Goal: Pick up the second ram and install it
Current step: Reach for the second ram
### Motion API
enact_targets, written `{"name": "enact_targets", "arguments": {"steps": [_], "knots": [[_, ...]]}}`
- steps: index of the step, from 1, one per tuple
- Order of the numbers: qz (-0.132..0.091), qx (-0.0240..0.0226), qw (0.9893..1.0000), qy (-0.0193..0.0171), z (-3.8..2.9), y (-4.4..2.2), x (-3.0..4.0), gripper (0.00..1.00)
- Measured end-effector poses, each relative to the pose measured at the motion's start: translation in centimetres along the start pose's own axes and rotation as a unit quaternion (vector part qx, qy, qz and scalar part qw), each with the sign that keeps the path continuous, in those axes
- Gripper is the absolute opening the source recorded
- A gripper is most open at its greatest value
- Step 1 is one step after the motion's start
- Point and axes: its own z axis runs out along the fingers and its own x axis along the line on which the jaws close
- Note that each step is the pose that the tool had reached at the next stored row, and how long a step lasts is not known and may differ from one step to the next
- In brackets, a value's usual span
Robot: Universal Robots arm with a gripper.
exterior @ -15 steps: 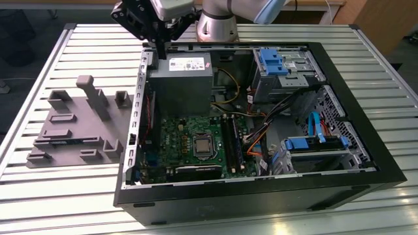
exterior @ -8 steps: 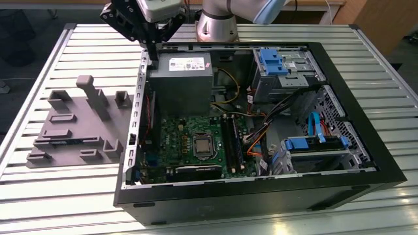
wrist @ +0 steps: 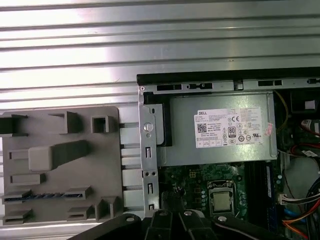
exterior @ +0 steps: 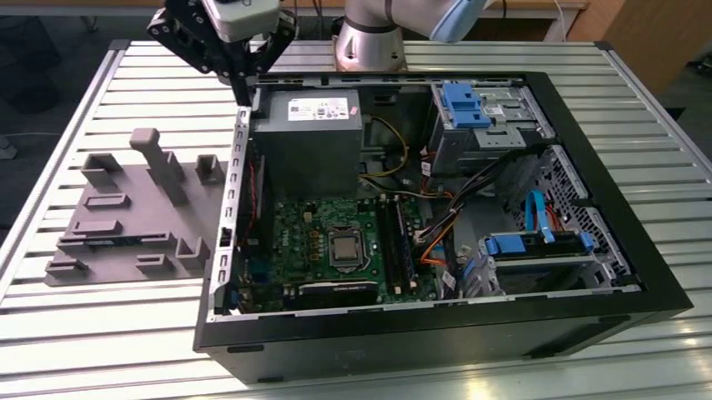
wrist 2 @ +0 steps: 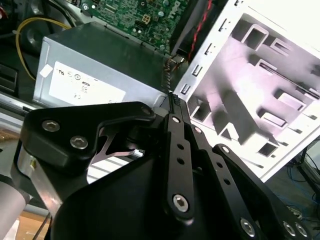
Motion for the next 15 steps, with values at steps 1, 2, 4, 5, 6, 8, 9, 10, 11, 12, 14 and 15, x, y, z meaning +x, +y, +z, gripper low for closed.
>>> {"name": "enact_targets", "arguments": {"steps": [1,2,4,5,6,8,9,10,11,12,14,15], "knots": [[0.0,0.0,1.0,0.0,0.0,-0.06,0.25,0.11],[0.0,0.0,1.0,-0.0001,0.0,-0.12,0.51,0.11],[0.0,0.0,1.0,0.0,-0.01,-0.21,1.05,0.11],[0.0,0.0,1.0,-0.0001,-0.02,-0.26,1.34,0.11],[0.0,-0.0001,1.0,-0.0001,-0.02,-0.3,1.66,0.11],[0.0,0.0,1.0,0.0,-0.04,-0.37,2.26,0.11],[0.0,0.0,1.0,-0.0001,-0.04,-0.41,2.56,0.11],[0.0,0.0,1.0,-0.0001,-0.04,-0.45,2.86,0.11],[0.0,0.0,1.0,0.0,-0.05,-0.48,3.14,0.11],[0.0,0.0,1.0,0.0,-0.05,-0.51,3.43,0.11],[0.0,-0.0001,1.0,-0.0001,-0.06,-0.57,4.01,0.11],[0.0,0.0,1.0,-0.0001,-0.07,-0.59,4.3,0.11]]}}
